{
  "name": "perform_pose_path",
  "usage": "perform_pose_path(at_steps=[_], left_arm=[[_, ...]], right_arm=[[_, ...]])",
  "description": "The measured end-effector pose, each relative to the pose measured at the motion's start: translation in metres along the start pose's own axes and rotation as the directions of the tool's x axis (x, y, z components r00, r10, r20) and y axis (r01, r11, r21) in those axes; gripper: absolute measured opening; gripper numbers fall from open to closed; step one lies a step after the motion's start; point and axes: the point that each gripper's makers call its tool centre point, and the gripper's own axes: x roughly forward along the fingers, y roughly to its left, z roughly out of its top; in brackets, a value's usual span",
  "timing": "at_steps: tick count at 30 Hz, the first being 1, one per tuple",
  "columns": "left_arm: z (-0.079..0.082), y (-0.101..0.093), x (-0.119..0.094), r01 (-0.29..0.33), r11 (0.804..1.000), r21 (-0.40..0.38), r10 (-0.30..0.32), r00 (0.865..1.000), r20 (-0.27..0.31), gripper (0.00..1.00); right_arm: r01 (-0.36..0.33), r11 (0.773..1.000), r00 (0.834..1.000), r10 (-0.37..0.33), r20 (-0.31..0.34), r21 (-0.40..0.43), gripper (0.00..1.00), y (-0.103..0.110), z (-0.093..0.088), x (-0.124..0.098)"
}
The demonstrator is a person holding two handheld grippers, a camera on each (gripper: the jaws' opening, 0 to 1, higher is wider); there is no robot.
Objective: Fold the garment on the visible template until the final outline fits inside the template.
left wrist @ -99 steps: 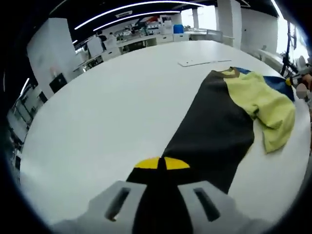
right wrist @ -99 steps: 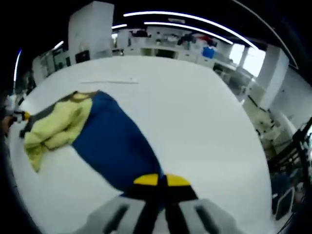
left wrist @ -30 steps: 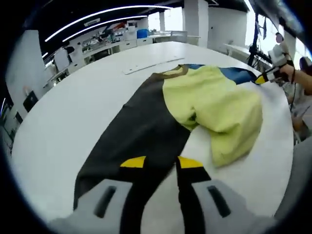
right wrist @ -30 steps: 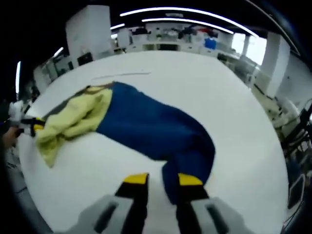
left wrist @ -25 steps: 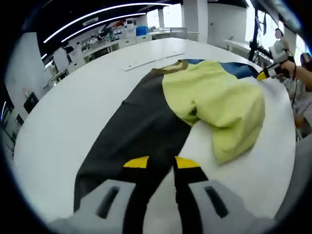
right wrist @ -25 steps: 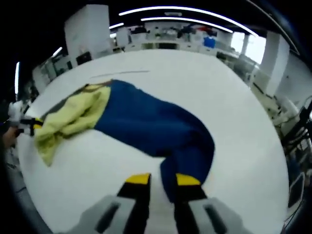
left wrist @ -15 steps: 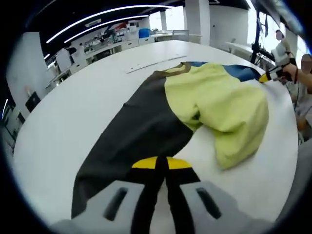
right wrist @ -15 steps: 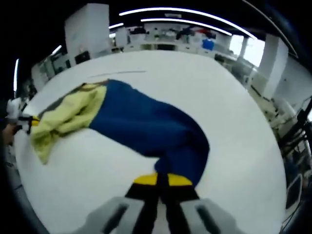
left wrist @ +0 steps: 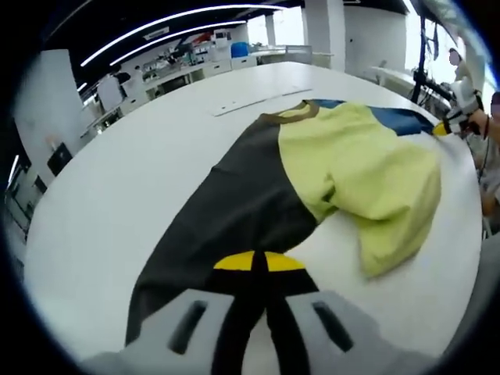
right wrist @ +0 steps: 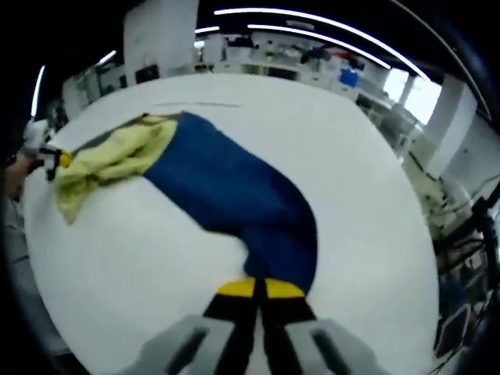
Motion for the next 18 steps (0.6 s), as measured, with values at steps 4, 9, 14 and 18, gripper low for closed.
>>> perform_pose_path(at_steps=[4, 9, 14, 18], left_arm=[[-0.001, 0.006, -0.002, -0.011, 1.000, -0.011, 0.011, 1.000, 0.008, 0.00], [-0.001, 0.011, -0.002, -0.019, 1.000, -0.012, 0.019, 1.000, 0.011, 0.00], [0.000, 0.013, -0.002, -0.028, 1.000, -0.008, 0.028, 1.000, 0.011, 0.00], [0.000, 0.015, -0.002, -0.041, 0.999, -0.002, 0.041, 0.999, 0.007, 0.00]], right_arm=[[0.016, 1.000, 1.000, -0.016, -0.002, 0.000, 0.00, -0.016, -0.002, -0.002], [0.024, 0.999, 1.000, -0.024, 0.015, 0.029, 0.00, -0.026, -0.001, -0.008], [0.048, 0.999, 0.999, -0.048, 0.011, 0.019, 0.00, -0.055, -0.005, -0.009], [0.083, 0.992, 0.996, -0.085, -0.019, -0.092, 0.00, -0.065, -0.005, -0.010]])
